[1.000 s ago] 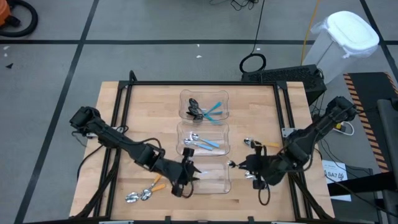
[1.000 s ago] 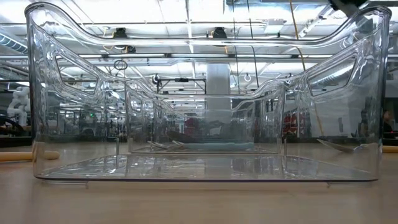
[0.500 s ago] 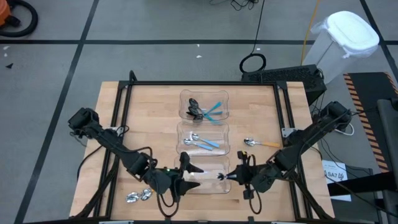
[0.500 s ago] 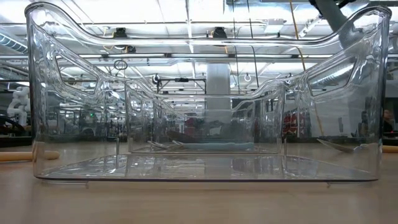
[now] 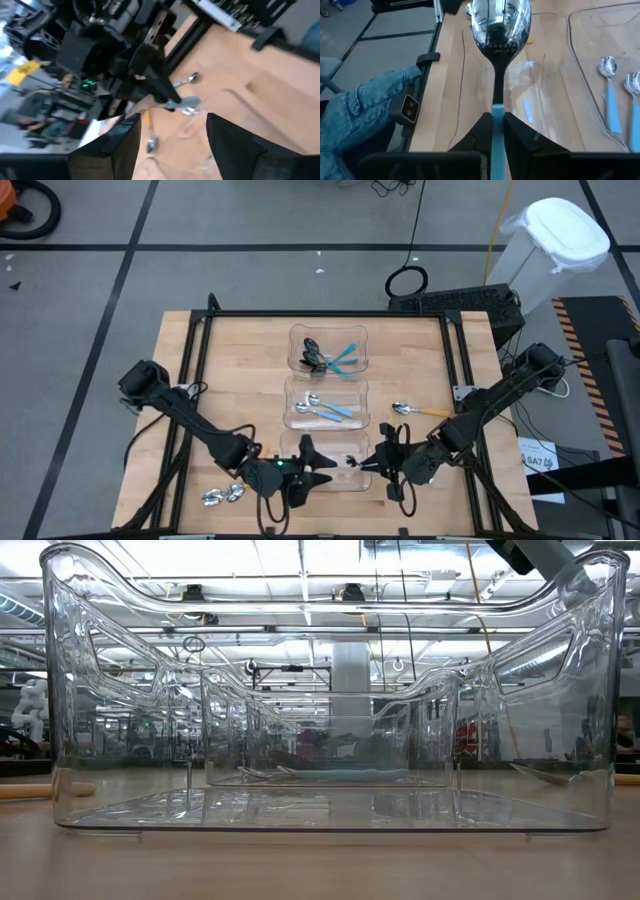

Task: Sort silverware by color (type)
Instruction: Put the light blue spoon into the middle transparent bin

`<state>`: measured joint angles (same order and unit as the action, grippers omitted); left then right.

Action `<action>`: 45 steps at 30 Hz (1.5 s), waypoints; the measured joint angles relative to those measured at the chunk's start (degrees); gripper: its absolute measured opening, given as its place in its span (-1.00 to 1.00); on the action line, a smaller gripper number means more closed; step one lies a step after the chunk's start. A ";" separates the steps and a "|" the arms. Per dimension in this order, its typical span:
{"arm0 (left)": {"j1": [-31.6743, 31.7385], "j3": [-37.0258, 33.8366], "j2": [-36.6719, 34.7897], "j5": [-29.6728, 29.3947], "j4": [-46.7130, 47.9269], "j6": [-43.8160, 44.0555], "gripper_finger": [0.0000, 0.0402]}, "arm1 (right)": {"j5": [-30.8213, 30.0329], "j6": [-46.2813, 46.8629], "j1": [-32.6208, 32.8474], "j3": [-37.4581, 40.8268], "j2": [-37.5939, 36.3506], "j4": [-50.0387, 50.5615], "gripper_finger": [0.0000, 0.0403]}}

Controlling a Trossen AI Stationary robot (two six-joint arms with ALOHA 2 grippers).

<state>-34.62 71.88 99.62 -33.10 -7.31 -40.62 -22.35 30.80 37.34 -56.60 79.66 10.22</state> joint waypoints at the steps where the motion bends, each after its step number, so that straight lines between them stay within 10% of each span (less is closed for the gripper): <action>1: -0.07 -0.02 0.11 -1.23 -0.74 -1.24 0.10 | 0.01 0.00 0.00 0.00 0.00 0.11 -0.89; 30: 6.05 0.00 1.22 3.64 -5.03 -11.05 0.08 | 1.66 -1.72 -2.51 0.00 0.31 0.30 -0.89; 45: 5.60 -0.02 3.18 3.56 -4.59 -15.88 -0.53 | 4.70 -1.96 -3.28 0.00 1.84 0.27 -0.89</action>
<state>-29.02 71.85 102.80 -29.54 -11.90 -56.50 -17.65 28.84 34.06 -56.60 81.49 10.49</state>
